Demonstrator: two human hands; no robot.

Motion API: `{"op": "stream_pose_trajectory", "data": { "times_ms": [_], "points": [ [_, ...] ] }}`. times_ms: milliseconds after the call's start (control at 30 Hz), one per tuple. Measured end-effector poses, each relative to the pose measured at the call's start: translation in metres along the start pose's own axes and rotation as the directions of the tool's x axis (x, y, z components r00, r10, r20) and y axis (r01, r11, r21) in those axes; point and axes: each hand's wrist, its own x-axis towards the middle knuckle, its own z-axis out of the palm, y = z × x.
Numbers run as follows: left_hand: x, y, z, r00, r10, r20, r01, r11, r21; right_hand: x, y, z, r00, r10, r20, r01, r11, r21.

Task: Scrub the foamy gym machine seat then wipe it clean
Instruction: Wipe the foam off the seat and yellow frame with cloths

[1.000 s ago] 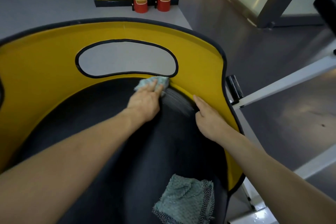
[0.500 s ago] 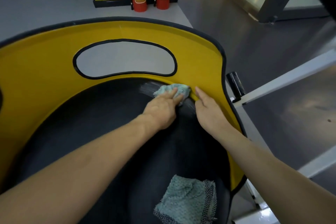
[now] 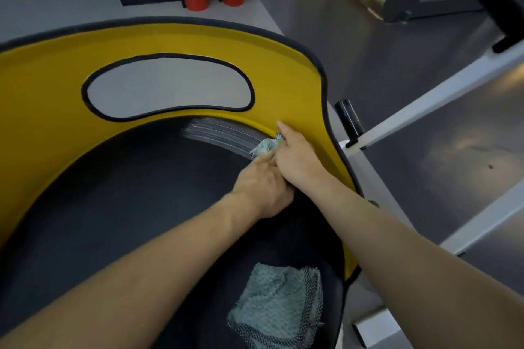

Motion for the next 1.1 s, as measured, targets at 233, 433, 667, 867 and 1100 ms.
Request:
{"op": "stream_pose_trajectory", "data": {
  "times_ms": [233,433,667,867,1100],
  "points": [
    [0.002,-0.171,-0.011,0.945,-0.328,0.010,0.326,0.943,0.062,-0.017,-0.003,0.006,0.993,-0.077,0.093,0.089,0.987,-0.136],
    [0.013,-0.114,-0.011,0.954,-0.296,-0.041,0.298,0.938,0.174,-0.013,0.010,-0.010,0.999,-0.030,0.042,0.032,0.998,-0.046],
    [0.021,-0.028,0.006,0.986,0.095,0.134,-0.126,0.961,0.247,0.005,0.000,0.005,0.981,-0.050,-0.187,0.059,0.997,0.043],
    [-0.025,-0.174,-0.011,0.922,-0.385,-0.038,0.387,0.916,0.106,0.009,0.000,0.016,0.990,-0.077,-0.114,0.080,0.997,0.020],
    [-0.013,-0.174,-0.009,0.886,-0.463,-0.019,0.464,0.884,0.065,0.001,0.011,0.003,0.992,-0.092,-0.092,0.092,0.996,0.004]
  ]
}}
